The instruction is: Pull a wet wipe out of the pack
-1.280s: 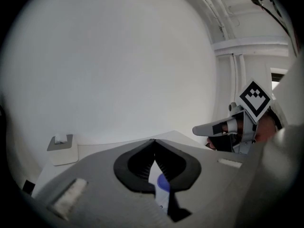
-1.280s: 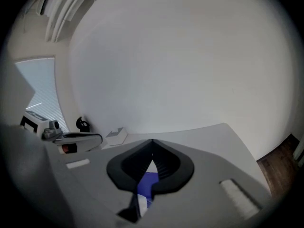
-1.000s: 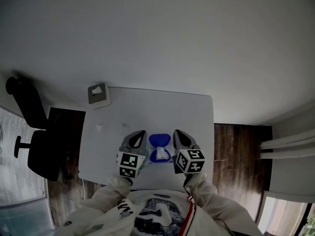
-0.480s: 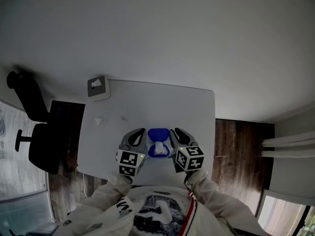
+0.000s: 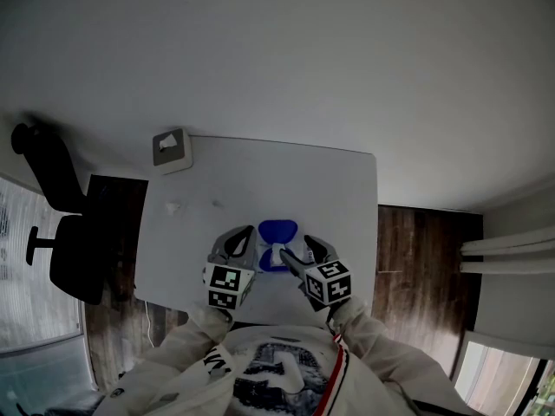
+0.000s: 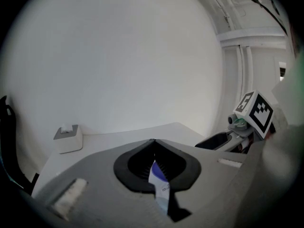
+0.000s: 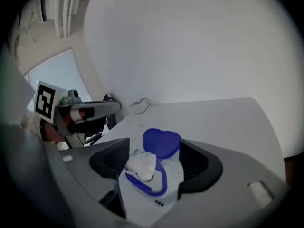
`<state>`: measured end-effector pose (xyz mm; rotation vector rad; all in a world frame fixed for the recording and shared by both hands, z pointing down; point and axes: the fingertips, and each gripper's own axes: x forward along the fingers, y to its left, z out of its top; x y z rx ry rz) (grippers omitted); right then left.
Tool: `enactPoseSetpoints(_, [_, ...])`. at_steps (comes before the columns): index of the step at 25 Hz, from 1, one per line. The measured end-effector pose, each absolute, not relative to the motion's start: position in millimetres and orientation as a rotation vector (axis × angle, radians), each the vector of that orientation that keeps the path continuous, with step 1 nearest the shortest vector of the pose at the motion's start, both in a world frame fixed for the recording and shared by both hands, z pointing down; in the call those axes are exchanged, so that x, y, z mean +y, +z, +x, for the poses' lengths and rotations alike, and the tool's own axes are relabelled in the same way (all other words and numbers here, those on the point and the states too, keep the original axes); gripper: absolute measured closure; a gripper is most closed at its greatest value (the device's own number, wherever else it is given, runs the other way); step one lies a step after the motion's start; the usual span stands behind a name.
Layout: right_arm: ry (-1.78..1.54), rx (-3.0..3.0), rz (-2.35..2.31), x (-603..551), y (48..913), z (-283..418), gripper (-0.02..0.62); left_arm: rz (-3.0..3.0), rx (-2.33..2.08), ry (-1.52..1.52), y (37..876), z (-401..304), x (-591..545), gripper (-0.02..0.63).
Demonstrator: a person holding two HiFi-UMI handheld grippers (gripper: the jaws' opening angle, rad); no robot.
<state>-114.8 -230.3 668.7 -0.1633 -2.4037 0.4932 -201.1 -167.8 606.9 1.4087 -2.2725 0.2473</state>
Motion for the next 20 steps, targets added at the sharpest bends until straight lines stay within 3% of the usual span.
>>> enactPoseSetpoints(3, [0.439, -2.363, -0.206, -223, 681, -107, 0.252, 1.391, -2.278, 0.257, 608, -201, -163, 0.601])
enactPoseSetpoints(10, [0.305, -2.294, -0.302, -204, 701, -99, 0.258, 1.355, -2.297, 0.25, 609, -205, -154, 0.601])
enactPoseSetpoints(17, [0.248, -2.245, -0.32, -193, 711, -98, 0.328, 1.32, -2.298, 0.258, 613, -204, -145, 0.601])
enactPoseSetpoints(20, [0.217, -2.247, -0.291, -196, 713, -100, 0.397, 1.305, -2.296, 0.263, 616, -204, -141, 0.601])
